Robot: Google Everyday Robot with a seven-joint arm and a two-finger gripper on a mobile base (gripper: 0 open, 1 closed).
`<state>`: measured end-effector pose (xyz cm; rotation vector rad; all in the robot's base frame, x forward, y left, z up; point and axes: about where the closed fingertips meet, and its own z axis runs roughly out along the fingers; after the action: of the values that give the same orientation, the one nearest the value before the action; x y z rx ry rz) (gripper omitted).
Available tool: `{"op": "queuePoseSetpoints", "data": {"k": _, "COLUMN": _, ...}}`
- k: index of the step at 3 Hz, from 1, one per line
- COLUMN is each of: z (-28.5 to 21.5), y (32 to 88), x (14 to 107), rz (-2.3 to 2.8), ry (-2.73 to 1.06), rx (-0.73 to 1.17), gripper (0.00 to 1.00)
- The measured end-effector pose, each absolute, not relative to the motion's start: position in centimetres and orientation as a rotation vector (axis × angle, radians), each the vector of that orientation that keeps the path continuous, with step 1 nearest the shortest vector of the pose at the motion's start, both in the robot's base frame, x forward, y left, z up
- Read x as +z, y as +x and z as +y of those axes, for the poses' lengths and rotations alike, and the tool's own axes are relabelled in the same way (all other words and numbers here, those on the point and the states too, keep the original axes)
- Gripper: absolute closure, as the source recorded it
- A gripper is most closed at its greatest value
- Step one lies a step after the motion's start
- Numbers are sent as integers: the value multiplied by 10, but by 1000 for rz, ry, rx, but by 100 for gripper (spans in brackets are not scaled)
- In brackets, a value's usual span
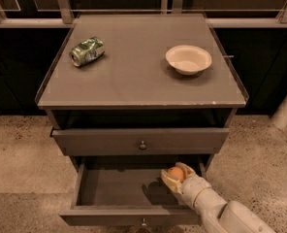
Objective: Place orange into middle drawer
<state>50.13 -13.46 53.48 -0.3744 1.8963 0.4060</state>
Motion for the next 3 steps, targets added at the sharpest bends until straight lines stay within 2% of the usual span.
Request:
{"op": "queuePoseSetpoints", "data": {"k": 1, "z": -135, "y": 518, "x": 496, "rz": 1941, "ry": -322, "rx": 419, "gripper": 100}}
{"op": "queuePoseSetpoints", "data": {"k": 3, "z": -136, "y": 530, "x": 481, "rz": 1965, "ry": -331, "rx": 405, "gripper": 100}}
